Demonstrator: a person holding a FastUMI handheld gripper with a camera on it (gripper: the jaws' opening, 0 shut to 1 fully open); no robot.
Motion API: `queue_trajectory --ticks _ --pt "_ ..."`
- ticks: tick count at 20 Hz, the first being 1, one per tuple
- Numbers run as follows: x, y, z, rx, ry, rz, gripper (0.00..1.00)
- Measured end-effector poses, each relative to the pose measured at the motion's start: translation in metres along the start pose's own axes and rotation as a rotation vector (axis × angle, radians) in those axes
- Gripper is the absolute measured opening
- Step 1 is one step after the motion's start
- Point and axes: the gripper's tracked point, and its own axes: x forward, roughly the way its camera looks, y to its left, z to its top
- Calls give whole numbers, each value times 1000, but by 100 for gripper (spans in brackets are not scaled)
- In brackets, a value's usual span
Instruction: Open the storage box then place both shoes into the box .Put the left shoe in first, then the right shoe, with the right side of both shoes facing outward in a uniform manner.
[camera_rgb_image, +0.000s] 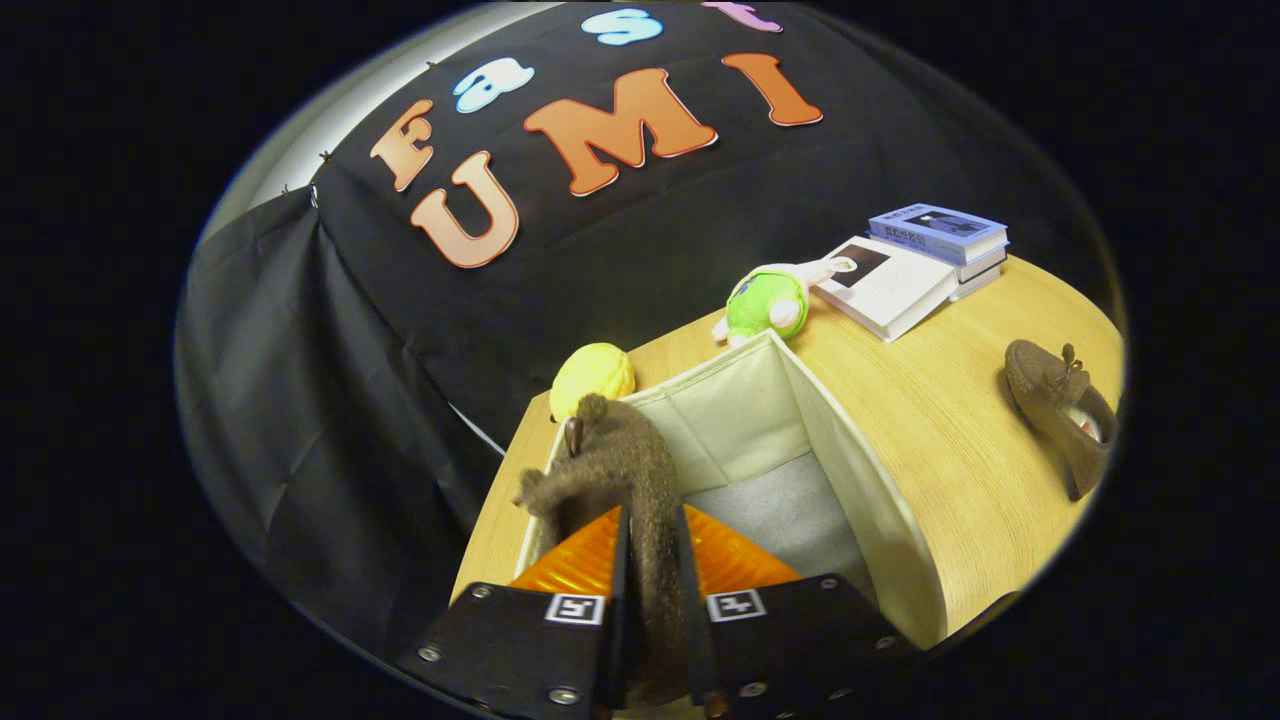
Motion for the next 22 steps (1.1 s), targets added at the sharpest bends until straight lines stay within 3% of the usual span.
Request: queue_trajectory --ticks 1,2,3,5,11,22 --pt "-7 3 5 -15 -14 8 47" --pt "-11 2 12 -41 -34 1 61" --pt "-13 -1 19 -68 -54 -6 84" --pt "-21 -6 29 -97 -74 1 98" --pt "-49 -53 62 -147 -128 -22 98" --pt "-87 -206 106 -215 -193 -174 98"
